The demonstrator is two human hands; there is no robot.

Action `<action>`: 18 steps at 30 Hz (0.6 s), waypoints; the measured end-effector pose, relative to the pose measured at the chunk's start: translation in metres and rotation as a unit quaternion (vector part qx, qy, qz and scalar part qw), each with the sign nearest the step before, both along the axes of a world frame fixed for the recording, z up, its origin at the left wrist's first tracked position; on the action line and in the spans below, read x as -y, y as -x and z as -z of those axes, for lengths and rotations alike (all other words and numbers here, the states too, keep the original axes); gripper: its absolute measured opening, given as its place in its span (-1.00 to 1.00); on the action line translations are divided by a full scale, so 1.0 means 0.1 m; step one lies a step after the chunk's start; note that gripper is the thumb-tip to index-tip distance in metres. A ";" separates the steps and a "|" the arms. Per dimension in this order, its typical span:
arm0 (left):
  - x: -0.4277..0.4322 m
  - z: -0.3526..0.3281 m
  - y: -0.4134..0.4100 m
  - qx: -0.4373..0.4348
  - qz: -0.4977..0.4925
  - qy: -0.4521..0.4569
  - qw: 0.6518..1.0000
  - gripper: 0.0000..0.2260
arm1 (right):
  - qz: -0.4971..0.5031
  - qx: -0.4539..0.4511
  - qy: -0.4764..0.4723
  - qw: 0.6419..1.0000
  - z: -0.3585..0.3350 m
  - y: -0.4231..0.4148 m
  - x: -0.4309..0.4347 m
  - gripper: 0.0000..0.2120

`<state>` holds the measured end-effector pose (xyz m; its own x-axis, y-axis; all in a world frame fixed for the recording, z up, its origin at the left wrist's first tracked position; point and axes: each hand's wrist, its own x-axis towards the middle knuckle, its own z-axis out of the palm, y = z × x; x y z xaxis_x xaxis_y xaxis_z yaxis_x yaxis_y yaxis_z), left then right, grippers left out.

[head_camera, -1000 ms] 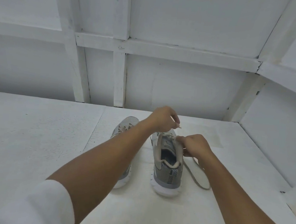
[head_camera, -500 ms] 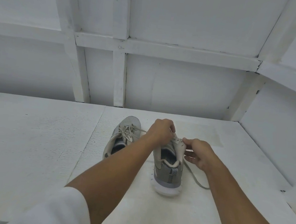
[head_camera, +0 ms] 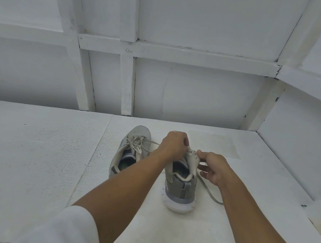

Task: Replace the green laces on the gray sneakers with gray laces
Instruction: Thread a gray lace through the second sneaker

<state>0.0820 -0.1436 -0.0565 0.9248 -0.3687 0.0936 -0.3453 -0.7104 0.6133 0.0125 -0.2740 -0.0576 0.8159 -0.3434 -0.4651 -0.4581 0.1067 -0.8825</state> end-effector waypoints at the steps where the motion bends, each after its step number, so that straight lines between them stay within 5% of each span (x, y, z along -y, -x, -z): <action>1: 0.00 0.00 0.00 -0.001 -0.001 0.002 1.000 -0.86 | 0.000 0.000 0.001 1.000 0.00 0.00 0.00 -0.88; 18: 0.02 0.00 0.04 -0.001 0.007 0.000 1.000 -0.86 | -0.012 0.000 0.010 1.000 -0.01 0.00 0.00 -0.87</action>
